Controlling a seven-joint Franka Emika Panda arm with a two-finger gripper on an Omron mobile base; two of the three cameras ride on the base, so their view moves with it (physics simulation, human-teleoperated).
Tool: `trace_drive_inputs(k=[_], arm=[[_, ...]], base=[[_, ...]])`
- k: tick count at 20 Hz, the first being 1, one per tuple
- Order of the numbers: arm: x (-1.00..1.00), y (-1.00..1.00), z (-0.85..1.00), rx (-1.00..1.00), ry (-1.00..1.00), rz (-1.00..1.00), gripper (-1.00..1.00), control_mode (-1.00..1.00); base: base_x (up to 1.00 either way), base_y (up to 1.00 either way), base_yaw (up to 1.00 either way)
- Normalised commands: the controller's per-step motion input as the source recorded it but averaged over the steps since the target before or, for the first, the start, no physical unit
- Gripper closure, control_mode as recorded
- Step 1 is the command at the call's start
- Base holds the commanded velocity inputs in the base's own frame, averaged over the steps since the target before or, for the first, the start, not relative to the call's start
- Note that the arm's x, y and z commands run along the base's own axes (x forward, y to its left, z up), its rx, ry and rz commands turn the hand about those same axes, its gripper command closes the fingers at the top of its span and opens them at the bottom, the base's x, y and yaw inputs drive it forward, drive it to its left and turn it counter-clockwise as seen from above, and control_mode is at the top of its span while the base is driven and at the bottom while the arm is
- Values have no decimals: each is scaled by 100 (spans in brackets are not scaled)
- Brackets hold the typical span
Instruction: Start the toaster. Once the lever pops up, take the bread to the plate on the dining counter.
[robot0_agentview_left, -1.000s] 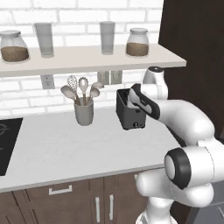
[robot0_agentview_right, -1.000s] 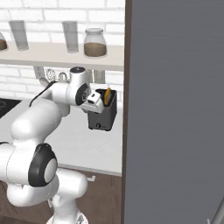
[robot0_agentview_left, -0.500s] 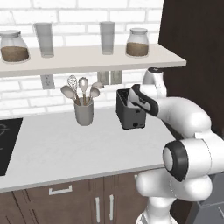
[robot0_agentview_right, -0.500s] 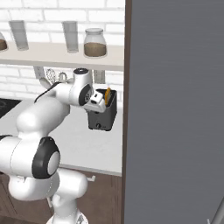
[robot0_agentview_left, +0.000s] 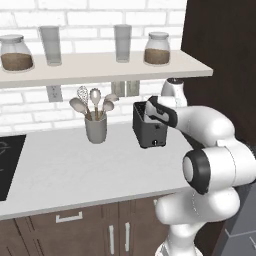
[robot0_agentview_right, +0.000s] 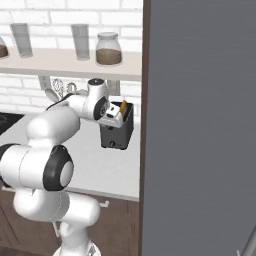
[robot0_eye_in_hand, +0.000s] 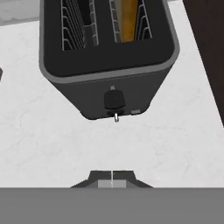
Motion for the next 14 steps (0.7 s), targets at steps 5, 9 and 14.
trace_drive_inputs(k=[5, 9, 14], arm=[[16, -3, -14, 0, 0, 4, 100, -100], [26, -4, -4, 0, 0, 4, 100, -100], [26, 0, -25, 0, 0, 4, 100, -100]], base=[[0, 0, 0], [0, 0, 0], [0, 0, 0]])
